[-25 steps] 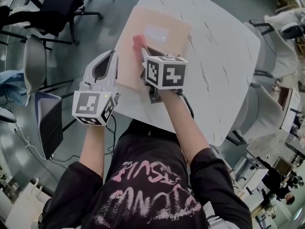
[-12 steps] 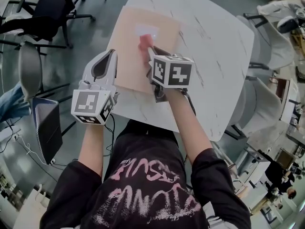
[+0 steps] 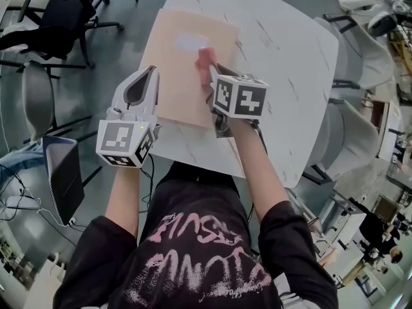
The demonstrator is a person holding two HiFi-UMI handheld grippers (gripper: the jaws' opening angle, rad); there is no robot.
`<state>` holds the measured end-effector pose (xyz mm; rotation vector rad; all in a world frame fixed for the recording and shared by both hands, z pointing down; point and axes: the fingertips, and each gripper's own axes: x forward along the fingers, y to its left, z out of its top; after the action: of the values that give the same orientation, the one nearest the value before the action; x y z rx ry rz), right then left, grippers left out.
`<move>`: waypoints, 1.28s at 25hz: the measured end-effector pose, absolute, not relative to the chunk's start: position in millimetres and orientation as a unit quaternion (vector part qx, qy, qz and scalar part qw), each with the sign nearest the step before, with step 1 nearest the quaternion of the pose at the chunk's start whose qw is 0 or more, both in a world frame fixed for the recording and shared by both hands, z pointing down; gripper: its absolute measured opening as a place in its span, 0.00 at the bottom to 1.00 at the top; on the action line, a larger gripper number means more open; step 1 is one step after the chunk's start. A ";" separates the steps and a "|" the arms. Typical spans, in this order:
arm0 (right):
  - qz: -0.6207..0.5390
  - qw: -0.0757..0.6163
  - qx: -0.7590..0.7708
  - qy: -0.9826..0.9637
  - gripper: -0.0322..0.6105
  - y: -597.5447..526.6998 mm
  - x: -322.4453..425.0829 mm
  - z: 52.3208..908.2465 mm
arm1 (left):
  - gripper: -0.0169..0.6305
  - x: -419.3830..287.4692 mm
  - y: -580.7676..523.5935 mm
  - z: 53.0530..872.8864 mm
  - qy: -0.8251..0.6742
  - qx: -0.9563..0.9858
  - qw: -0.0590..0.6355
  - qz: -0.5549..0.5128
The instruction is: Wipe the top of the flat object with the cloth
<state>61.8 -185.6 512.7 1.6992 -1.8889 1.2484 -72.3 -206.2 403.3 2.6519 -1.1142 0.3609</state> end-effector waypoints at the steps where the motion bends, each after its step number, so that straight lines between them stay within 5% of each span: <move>1: 0.437 0.154 0.594 -0.658 0.12 -184.4 63.1 513.7 | 0.03 -72.3 -205.7 403.8 -0.381 0.908 0.121 0.124; 14: 0.418 0.124 0.581 -0.687 0.12 -189.3 47.0 479.8 | 0.03 -82.2 -200.3 396.7 -0.395 0.903 0.119 0.115; 32: 0.463 0.115 0.478 -0.737 0.12 -179.0 -77.6 480.6 | 0.03 -129.7 -190.7 389.6 -0.438 0.884 0.113 0.119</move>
<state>-77.6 -179.0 480.6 1.4021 -2.1611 1.3558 -129.7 -190.7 389.6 2.5924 -1.2854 0.3499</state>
